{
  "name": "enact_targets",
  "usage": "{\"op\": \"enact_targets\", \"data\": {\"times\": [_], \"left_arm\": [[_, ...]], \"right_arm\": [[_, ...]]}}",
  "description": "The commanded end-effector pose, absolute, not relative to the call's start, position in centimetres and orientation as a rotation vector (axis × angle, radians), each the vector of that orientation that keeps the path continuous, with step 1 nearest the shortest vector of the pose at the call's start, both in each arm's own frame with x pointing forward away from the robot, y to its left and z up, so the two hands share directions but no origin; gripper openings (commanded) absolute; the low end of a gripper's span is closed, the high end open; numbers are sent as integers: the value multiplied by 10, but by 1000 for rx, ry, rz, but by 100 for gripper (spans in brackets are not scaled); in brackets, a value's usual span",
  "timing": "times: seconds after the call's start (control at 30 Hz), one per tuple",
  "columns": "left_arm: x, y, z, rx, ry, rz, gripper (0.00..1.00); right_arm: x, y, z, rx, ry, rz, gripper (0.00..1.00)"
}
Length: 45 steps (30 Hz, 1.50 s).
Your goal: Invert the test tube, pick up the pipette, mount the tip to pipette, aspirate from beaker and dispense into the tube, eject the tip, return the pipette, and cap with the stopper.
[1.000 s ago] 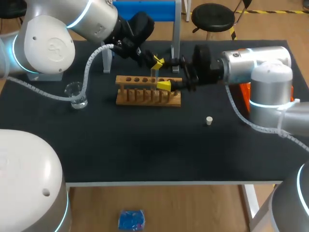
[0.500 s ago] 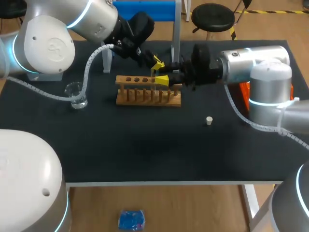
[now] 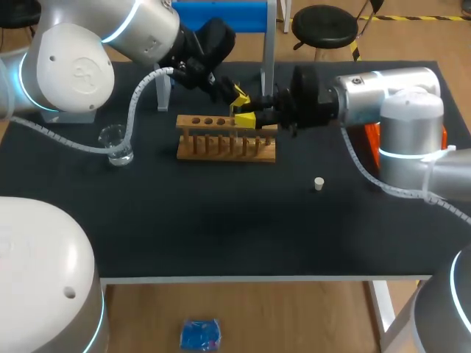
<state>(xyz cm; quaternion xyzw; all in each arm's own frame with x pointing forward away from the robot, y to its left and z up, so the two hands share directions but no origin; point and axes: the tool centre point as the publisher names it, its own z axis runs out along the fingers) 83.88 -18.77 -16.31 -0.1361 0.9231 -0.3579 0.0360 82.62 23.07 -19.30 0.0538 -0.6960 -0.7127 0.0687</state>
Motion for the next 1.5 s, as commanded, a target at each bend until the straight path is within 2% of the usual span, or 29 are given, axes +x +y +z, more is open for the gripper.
{"op": "enact_targets", "data": {"times": [0.03, 0.07, 0.1, 0.27, 0.33, 0.5, 0.57, 0.6, 0.67, 0.73, 0.83, 0.93, 1.0, 1.07, 1.1, 1.17, 1.2, 1.5], "left_arm": [[840, -188, -162, -420, 2838, -1094, 0], [840, -188, -162, -420, 2838, -1094, 0], [840, -188, -162, -420, 2838, -1094, 0], [840, -188, -162, -420, 2838, -1094, 0], [840, -188, -162, -420, 2838, -1094, 0], [840, -188, -162, -420, 2838, -1094, 0], [840, -188, -162, -420, 2838, -1094, 0], [840, -188, -162, -420, 2838, -1094, 0], [840, -188, -162, -420, 2838, -1094, 0], [840, -188, -162, -420, 2838, -1094, 0], [840, -188, -162, -420, 2838, -1094, 0], [840, -188, -162, -420, 2838, -1094, 0], [840, -188, -162, -420, 2838, -1094, 0], [840, -188, -162, -420, 2838, -1094, 0], [840, -188, -162, -420, 2838, -1094, 0], [840, -188, -162, -420, 2838, -1094, 0], [840, -188, -162, -420, 2838, -1094, 0], [840, -188, -162, -420, 2838, -1094, 0]], "right_arm": [[825, 233, -193, 161, -2097, -2145, 20], [825, 233, -194, 159, -2097, -2144, 7], [825, 232, -194, 155, -2101, -2143, 2], [826, 229, -194, 147, -2107, -2147, 1], [825, 228, -194, 147, -2108, -2149, 12], [825, 227, -194, 140, -2100, -2151, 53], [824, 226, -194, 139, -2098, -2150, 75], [823, 226, -194, 139, -2096, -2150, 80], [823, 227, -195, 139, -2094, -2148, 69], [823, 229, -195, 138, -2091, -2148, 73], [824, 232, -195, 137, -2089, -2148, 91], [823, 234, -194, 140, -2084, -2147, 90], [823, 236, -194, 143, -2080, -2149, 79], [823, 237, -194, 146, -2076, -2149, 49], [823, 238, -194, 147, -2075, -2149, 44], [822, 238, -194, 149, -2074, -2148, 18], [822, 238, -194, 149, -2073, -2147, 0], [823, 232, -197, 148, -2083, -2142, 0]]}}
